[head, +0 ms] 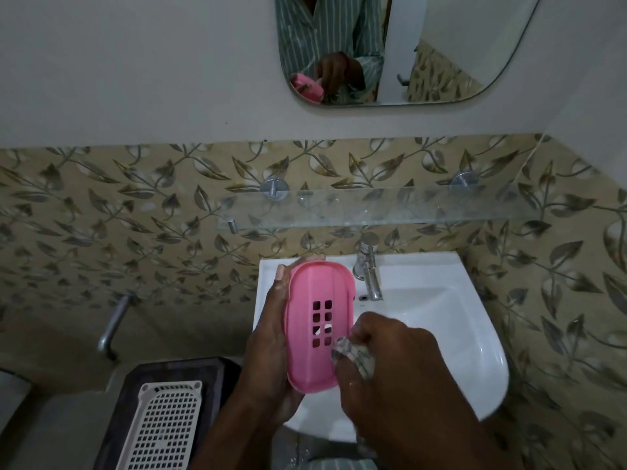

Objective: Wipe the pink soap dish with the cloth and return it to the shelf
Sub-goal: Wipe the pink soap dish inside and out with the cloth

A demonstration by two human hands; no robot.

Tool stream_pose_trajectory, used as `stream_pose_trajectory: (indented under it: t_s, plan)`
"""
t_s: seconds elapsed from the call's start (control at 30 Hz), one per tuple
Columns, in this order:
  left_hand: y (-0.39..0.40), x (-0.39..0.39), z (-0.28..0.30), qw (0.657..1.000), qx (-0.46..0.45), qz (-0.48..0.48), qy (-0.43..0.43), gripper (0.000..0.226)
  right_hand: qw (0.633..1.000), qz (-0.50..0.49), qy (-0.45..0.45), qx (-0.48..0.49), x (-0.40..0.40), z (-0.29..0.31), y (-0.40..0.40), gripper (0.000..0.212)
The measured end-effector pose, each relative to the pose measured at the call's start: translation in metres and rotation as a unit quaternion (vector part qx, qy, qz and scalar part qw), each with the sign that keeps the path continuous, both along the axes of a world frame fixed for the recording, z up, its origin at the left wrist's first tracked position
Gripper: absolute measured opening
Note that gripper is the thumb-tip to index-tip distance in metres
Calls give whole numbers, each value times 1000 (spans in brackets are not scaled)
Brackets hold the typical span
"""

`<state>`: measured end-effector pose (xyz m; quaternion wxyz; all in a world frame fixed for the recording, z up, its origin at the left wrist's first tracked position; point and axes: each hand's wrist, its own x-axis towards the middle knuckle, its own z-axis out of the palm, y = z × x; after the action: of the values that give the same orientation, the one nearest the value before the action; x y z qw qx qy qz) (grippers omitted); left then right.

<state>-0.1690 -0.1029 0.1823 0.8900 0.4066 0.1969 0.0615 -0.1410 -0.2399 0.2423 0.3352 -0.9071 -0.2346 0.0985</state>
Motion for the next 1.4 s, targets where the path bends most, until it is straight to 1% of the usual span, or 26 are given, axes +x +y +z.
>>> stream_pose_trajectory:
  t_s: [0.07, 0.17, 0.2, 0.27, 0.37, 0.5, 0.6, 0.67, 0.73, 0.77, 0.8, 0.87, 0.93, 1.0, 1.13, 1.2, 1.27, 1.33, 1.4]
  plan:
    - [-1, 2, 0, 1000, -26, 1, 10, 64, 999, 52, 9, 4, -8, -3, 1, 29]
    - [-11, 3, -1, 995, -91, -8, 33, 68, 992, 119, -8, 40, -14, -4, 5, 32]
    - [-14, 2, -1, 993, -113, -13, 40, 67, 991, 125, -21, 51, -14, -4, 6, 33]
    - [-18, 1, -4, 990, -136, -25, 36, 64, 988, 111, -82, 74, -10, -4, 9, 35]
    - [-22, -2, -3, 994, -109, -20, 24, 57, 983, 65, -140, 100, 5, -1, 14, 35]
    - [-20, -6, -6, 996, -80, -32, 22, 53, 979, 38, -172, 99, 24, 0, 13, 31]
    - [-11, -8, -7, 996, -70, -44, 34, 57, 978, 73, -171, 96, 20, -6, 8, 29]
    - [-4, -9, -7, 994, -83, -63, 43, 63, 975, 139, -158, 75, 10, -12, 0, 37]
    - [2, -10, -6, 991, -88, -83, 52, 68, 964, 212, -153, 43, 2, -14, -8, 40]
    - [3, -10, -7, 991, -82, -95, 52, 68, 960, 230, -157, 23, 2, -12, -12, 42]
    - [4, -11, -7, 990, -73, -106, 51, 66, 958, 229, -169, 6, 6, -11, -14, 45]
    - [4, -12, -6, 990, -44, -121, 51, 60, 959, 190, -212, -9, 17, -7, -16, 50]
    - [5, -13, -5, 990, -35, -131, 49, 56, 956, 164, -243, -7, 25, 1, -14, 47]
    - [9, -14, -4, 988, -37, -136, 57, 55, 952, 181, -246, -9, 25, 4, -14, 44]
    - [14, -18, -1, 984, -31, -162, 63, 55, 932, 261, -250, -30, 18, 3, -25, 46]
    - [15, -18, 0, 982, -22, -179, 55, 58, 930, 250, -265, -43, 25, 6, -26, 42]
    - [15, -17, 2, 982, -17, -183, 45, 59, 934, 210, -283, -56, 32, 8, -24, 34]
    - [16, -16, 3, 983, -10, -177, 47, 55, 936, 190, -291, -57, 32, 8, -21, 36]
    - [17, -14, 4, 983, -6, -167, 73, 57, 938, 208, -274, -43, 27, 2, -21, 39]
